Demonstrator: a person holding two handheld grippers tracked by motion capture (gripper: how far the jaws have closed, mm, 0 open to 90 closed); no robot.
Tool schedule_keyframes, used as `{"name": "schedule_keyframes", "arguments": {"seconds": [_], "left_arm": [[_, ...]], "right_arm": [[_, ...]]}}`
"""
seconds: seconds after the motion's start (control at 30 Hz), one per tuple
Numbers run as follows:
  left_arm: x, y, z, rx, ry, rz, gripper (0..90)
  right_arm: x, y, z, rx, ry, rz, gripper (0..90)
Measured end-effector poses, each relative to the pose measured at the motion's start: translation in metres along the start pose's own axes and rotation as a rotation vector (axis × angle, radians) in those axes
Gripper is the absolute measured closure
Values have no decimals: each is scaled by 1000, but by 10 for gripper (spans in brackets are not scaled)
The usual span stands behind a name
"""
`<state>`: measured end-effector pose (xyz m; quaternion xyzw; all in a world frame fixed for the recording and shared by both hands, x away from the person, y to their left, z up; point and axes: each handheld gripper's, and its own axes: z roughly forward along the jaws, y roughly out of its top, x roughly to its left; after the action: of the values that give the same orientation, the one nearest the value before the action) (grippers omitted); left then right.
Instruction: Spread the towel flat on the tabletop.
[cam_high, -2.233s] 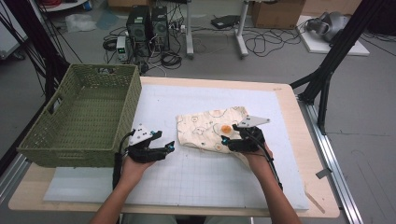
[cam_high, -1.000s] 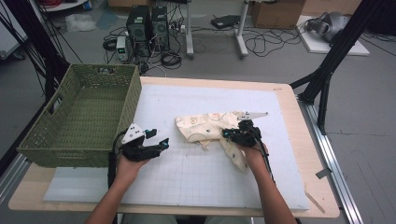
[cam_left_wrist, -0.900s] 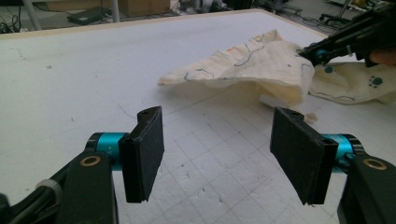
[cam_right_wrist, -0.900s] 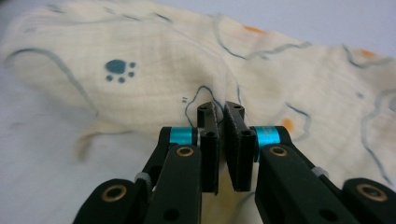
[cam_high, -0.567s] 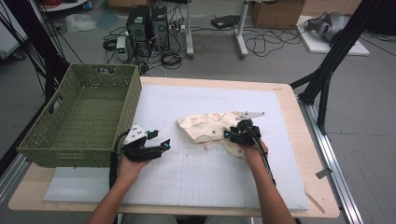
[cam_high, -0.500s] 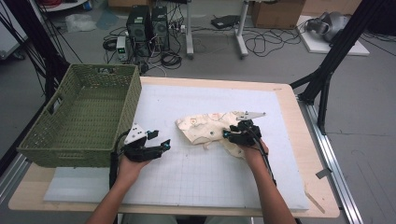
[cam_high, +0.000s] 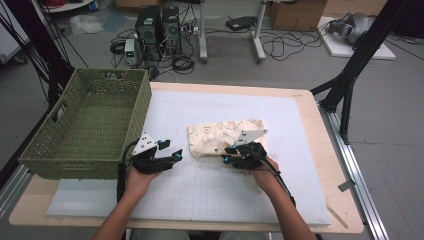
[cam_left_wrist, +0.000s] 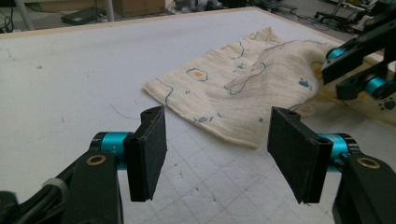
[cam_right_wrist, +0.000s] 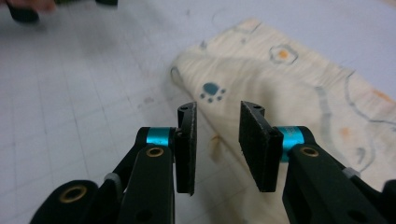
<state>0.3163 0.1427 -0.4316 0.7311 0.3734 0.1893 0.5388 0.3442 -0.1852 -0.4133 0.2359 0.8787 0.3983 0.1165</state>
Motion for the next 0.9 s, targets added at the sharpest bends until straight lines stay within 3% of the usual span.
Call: {"name": "schedule_keyframes", "arguments": {"seconds": [0.23, 0.33, 0.4, 0.47, 0.5, 0.53, 0.6, 0.63, 0.7, 0.83, 0.9], "left_arm": [[0, 0, 0, 2, -1, 0, 379], [1, 0, 0, 0, -1, -1, 378], [0, 0, 0, -1, -1, -1, 378], [1, 0, 0, -3, 1, -2, 378], [1, 0, -1, -1, 3, 0, 379], [1, 0, -1, -2, 4, -1, 378], [2, 0, -1, -6, 5, 0, 379], [2, 1, -2, -8, 5, -1, 379], [2, 1, -2, -12, 10, -4, 379], [3, 2, -4, -19, 16, -6, 380], [3, 2, -4, -17, 18, -7, 380]], "right_arm": [[0, -1, 23, 63, 16, -2, 699], [-1, -2, 34, 113, -21, -10, 674], [-2, -2, 36, 110, -28, 1, 736], [1, -1, 37, 118, -17, -5, 870], [3, 0, 37, 125, -24, -15, 877], [4, 1, 36, 128, -6, -14, 878], [11, 2, 34, 111, 91, 3, 879], [11, 2, 34, 111, 91, 3, 879], [18, 5, 31, 80, 166, 1, 878], [34, 12, 26, 3, 360, -16, 876], [42, 14, 25, -23, 425, -22, 875]]}}
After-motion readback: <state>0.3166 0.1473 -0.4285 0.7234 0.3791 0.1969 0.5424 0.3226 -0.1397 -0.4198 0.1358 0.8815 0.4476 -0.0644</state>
